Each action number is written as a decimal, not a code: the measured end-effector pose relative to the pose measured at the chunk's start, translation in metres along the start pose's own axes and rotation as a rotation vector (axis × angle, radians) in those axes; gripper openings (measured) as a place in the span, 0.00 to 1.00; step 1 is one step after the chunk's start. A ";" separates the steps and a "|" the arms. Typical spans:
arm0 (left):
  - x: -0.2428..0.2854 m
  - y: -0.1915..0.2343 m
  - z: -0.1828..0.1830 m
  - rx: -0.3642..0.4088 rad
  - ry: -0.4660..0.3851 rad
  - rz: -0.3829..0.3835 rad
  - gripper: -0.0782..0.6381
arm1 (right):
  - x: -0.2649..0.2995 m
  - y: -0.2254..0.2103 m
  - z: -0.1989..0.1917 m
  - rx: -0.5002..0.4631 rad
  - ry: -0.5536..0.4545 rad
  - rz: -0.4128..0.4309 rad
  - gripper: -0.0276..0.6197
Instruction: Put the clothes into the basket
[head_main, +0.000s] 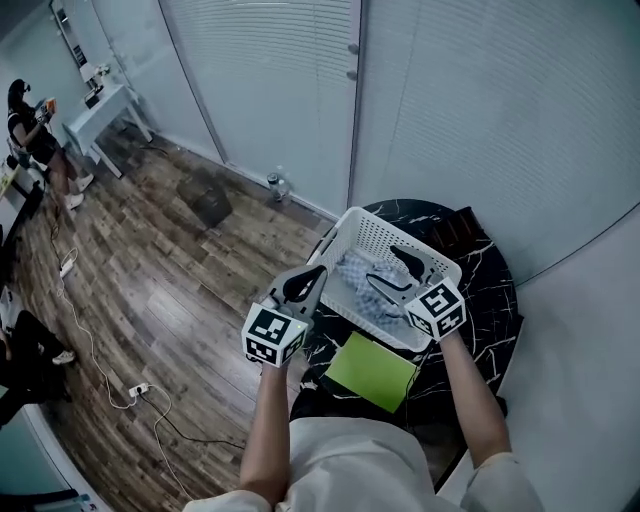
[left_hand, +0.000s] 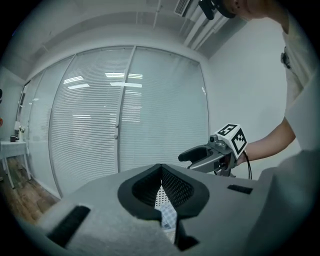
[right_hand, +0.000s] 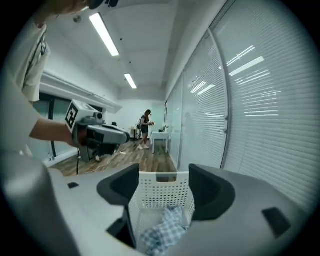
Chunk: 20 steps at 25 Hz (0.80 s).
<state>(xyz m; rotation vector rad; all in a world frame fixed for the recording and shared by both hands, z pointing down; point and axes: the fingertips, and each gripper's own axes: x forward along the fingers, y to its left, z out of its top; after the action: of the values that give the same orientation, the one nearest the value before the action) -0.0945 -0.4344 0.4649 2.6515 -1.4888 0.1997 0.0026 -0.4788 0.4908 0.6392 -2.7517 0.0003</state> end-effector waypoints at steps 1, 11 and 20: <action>0.005 -0.004 0.002 0.003 -0.003 -0.015 0.13 | -0.008 -0.004 0.004 0.019 -0.031 -0.028 0.54; 0.048 -0.039 0.009 0.013 -0.031 -0.128 0.13 | -0.092 -0.010 0.016 0.092 -0.176 -0.282 0.54; 0.054 -0.055 0.003 0.019 -0.019 -0.181 0.13 | -0.128 0.000 -0.017 0.119 -0.141 -0.460 0.29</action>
<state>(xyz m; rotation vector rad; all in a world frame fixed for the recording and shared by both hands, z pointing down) -0.0188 -0.4519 0.4693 2.7908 -1.2473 0.1749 0.1170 -0.4227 0.4676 1.3363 -2.6820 0.0163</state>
